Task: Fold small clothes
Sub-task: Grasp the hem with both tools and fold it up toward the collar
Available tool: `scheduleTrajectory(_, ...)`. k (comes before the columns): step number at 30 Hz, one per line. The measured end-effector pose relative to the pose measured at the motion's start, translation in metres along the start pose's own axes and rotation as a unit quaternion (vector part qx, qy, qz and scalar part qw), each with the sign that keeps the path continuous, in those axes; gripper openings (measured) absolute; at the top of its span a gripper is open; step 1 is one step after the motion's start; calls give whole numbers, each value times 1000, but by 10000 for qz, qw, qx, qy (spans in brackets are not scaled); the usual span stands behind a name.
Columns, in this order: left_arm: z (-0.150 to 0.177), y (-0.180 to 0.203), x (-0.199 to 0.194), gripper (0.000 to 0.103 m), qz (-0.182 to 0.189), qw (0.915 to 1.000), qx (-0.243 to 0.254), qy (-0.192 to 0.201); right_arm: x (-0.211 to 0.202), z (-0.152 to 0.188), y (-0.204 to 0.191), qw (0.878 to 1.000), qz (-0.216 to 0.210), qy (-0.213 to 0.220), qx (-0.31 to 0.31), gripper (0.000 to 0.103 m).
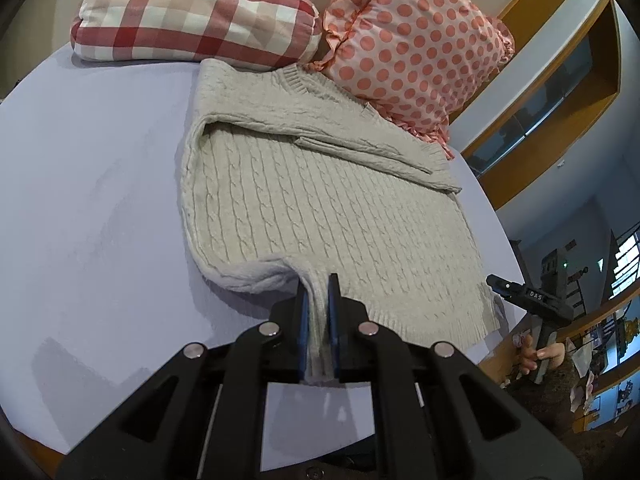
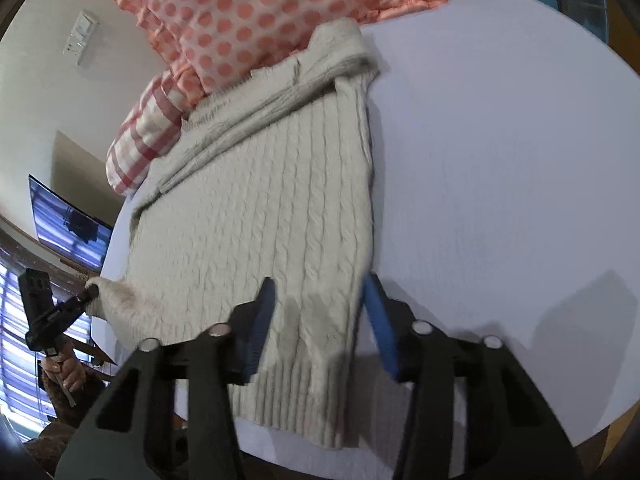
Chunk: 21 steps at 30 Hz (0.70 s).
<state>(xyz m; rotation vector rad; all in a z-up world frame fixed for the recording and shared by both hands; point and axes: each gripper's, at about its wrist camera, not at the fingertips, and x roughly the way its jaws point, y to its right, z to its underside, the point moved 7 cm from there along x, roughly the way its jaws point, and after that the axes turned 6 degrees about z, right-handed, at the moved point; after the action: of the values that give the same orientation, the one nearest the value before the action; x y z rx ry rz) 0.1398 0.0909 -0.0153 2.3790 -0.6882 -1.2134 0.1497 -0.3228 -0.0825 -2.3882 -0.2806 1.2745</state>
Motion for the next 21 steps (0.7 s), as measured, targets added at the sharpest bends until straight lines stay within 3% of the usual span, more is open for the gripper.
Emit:
scheduleTrajectory(3, 3, 2, -2, 8, -12, 10000, 33, 6, 4, 13, -5, 9987, -445, -257, 41, 25)
scheduleTrajectory(7, 7, 1, -1, 9, -20, 10000, 16, -41, -1, 30, -11, 9944, -986, -340, 154, 23)
scheduleTrajectory(9, 9, 1, 1, 9, -38, 10000, 10, -76, -1, 39, -7, 9903, -1288, -365, 372, 10)
scheduleTrajectory(13, 14, 1, 2, 8, -68, 9999, 32, -138, -5, 43, -7, 9844, -1613, -213, 673, 9)
scheduleTrajectory(17, -4, 5, -4, 8, 124, 9999, -13, 64, -25, 4, -20, 9688, -2206, 448, 1035, 8)
scheduleTrajectory(21, -62, 5, -9, 8, -34, 9988, -26, 488, -40, -64, -31, 9524, -2582, 969, 1301, 8)
